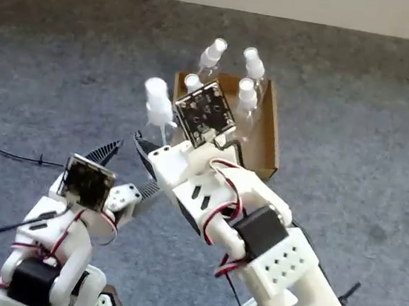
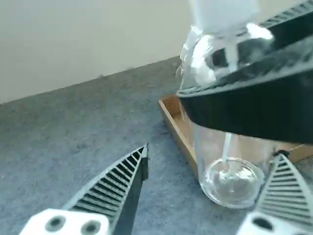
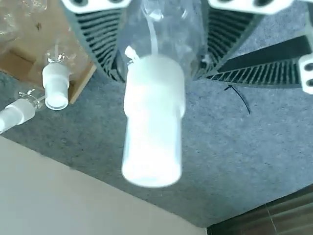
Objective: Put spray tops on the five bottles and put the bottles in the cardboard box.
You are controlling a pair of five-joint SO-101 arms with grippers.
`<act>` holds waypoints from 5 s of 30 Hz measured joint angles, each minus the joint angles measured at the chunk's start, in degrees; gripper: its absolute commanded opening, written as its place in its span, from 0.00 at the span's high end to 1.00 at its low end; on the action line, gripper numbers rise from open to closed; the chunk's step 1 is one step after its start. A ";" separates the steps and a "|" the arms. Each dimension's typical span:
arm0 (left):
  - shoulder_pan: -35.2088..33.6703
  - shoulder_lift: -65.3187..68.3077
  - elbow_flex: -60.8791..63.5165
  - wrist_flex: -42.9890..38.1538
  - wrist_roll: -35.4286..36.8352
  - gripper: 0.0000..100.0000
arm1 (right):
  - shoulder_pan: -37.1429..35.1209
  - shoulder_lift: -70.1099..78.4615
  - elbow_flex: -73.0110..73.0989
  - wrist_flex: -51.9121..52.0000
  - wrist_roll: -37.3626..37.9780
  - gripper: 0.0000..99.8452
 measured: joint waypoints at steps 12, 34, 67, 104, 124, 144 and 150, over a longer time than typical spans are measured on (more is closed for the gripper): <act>-0.88 0.09 1.05 -1.58 -1.58 0.66 | 2.81 -4.04 0.00 4.13 0.00 1.00; -1.85 0.00 3.52 -1.58 -1.58 0.68 | 23.91 9.76 -5.80 5.01 4.66 1.00; -1.85 0.00 3.52 -1.58 -1.58 0.68 | 24.09 31.56 2.02 -14.33 4.66 1.00; -1.85 0.00 4.75 -1.58 -1.58 0.68 | 24.09 31.56 3.96 -15.91 4.66 0.88; -1.85 0.00 4.75 -1.58 -1.58 0.68 | 24.09 31.56 4.57 -15.91 4.66 0.87; -1.85 0.00 4.75 -1.58 -1.58 0.68 | 24.09 27.60 -1.49 -5.01 4.66 0.84; -1.85 0.00 4.75 -1.58 -1.58 0.68 | 24.09 27.08 -1.49 -1.23 4.66 0.78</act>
